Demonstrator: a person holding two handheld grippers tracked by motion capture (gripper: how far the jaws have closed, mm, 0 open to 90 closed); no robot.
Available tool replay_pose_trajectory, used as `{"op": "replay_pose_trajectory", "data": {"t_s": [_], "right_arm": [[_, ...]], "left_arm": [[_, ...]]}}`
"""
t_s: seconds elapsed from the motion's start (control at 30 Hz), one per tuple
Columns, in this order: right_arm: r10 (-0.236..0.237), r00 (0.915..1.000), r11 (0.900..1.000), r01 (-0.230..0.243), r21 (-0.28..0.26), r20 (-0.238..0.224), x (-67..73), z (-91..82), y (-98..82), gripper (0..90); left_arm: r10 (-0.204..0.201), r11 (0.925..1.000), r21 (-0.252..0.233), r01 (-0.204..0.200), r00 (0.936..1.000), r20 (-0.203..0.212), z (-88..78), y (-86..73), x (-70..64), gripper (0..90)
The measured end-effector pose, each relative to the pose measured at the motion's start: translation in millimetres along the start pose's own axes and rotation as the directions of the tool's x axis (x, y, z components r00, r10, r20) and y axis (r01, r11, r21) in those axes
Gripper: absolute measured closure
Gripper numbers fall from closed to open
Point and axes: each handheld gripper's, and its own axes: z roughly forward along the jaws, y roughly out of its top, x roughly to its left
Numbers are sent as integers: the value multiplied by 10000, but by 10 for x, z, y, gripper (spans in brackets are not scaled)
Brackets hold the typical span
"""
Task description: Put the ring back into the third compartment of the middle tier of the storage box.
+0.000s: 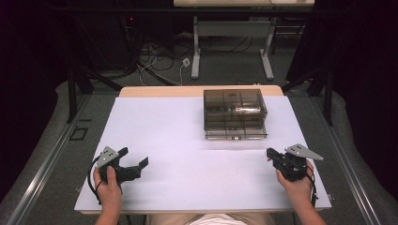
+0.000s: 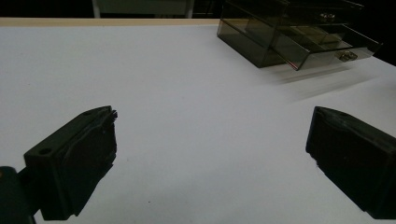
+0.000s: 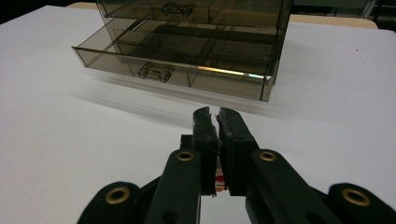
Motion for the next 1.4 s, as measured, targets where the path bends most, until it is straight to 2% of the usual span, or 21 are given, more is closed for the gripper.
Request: {"op": "replay_pose_trajectory", "data": {"t_s": [0.17,0.27,0.4,0.47,0.5,0.6,0.87,0.97,1.4], "right_arm": [[116,9999,9999,-115,-100,90,3,-2,42,865],[-16,10000,9999,16,-133,5,-8,-5,74,865],[31,10000,9999,-31,-122,-40,-15,-3,105,865],[-13,10000,10000,14,-78,70,-14,1,127,865],[-59,10000,9998,60,-192,30,-18,15,137,865],[61,10000,9999,-61,-148,16,-13,30,184,865],[14,10000,9999,-15,-106,-93,-6,113,300,865],[-133,9998,9999,132,-110,-145,-5,146,339,864],[-259,9995,9996,257,-142,-173,22,289,490,865]], "left_arm": [[19,10000,-3,-19,10000,-14,-5,1,-1,19],[32,10000,-3,-32,10000,-19,-8,1,4,19],[37,10000,-5,-37,10000,-24,-14,1,6,19],[48,10000,-5,-48,10000,-29,-15,2,6,19],[57,10000,2,-57,10000,-29,-15,2,6,19],[51,10000,-11,-51,10000,-41,-14,2,5,19],[57,10000,4,-57,10000,-46,-17,2,8,19],[53,10000,5,-53,10000,-44,-18,2,9,19],[62,10000,2,-62,10000,-55,-18,3,11,19]]}}
